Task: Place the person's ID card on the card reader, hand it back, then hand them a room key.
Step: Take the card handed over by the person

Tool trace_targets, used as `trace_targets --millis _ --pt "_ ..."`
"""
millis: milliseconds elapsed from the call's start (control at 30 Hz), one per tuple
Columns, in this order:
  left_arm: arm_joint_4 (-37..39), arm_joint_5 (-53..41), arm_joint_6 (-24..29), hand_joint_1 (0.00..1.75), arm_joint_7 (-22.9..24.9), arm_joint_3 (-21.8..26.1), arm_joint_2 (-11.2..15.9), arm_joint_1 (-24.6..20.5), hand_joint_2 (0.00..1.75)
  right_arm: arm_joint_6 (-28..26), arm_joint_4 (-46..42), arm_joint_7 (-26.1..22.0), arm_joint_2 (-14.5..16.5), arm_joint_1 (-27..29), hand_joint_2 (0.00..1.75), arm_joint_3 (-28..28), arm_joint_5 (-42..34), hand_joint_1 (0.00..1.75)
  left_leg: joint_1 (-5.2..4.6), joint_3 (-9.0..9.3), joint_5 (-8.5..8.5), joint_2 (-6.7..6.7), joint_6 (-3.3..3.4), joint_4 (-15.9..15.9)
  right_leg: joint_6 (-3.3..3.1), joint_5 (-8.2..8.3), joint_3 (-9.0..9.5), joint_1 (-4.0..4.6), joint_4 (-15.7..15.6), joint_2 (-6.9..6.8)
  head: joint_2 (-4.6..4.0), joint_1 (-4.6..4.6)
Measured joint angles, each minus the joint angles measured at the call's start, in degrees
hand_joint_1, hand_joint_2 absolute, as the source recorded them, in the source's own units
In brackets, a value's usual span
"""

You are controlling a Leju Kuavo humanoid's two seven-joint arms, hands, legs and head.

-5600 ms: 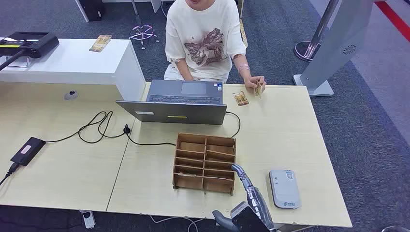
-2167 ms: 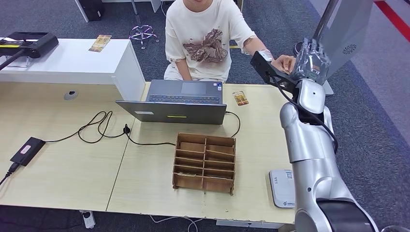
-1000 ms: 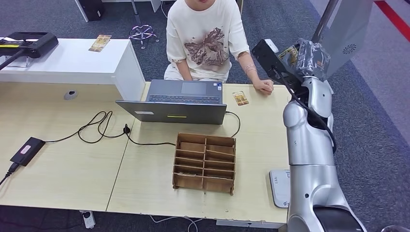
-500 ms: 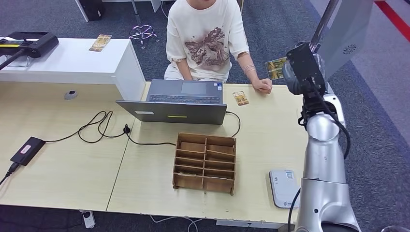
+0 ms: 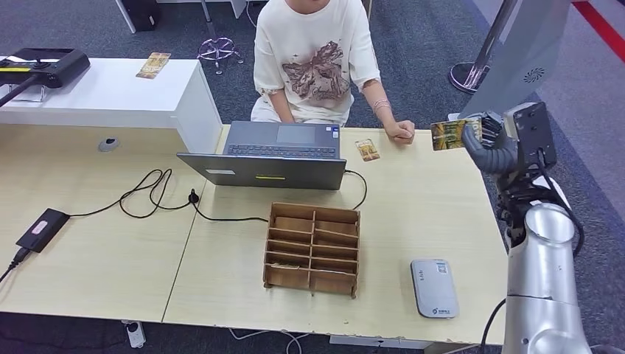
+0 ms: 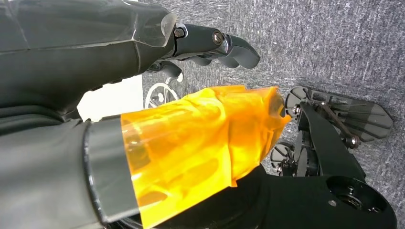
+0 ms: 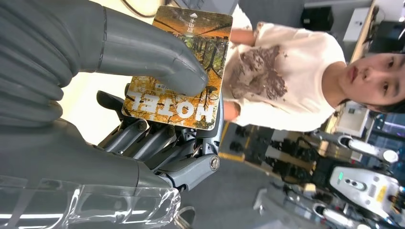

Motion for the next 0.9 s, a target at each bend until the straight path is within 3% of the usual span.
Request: trace_targets --millis 333,633,900 --pt "0.0 0.4 0.0 0.0 -0.4 0.4 -0.1 0.1 0.0 4.8 -3.5 -0.4 -9.4 9.1 1.75 2.7 -18.4 1.75 0.0 -0.05 -0.06 0.0 0.08 0.0 0.02 -0.01 -0.01 0.0 0.0 -0.01 0.0 -0.02" --pt "0.0 0.4 0.0 0.0 -0.4 0.7 -0.3 0.1 0.0 5.1 -5.3 -0.4 -12.5 11.9 1.75 4.1 -20.7 1.75 -0.01 -0.03 -0.05 0.07 0.08 0.0 0.02 -0.01 -0.04 0.0 0.0 0.05 0.0 0.0" --pt "0.0 0.2 -0.2 0.0 -0.8 0.9 -0.3 0.4 0.0 10.6 -8.4 -0.7 -17.9 20.7 1.75 4.4 -32.9 1.75 -0.02 -0.06 -0.12 -0.19 0.18 0.0 0.16 -0.11 0.06 -0.01 -0.1 -0.21 0.01 -0.01"
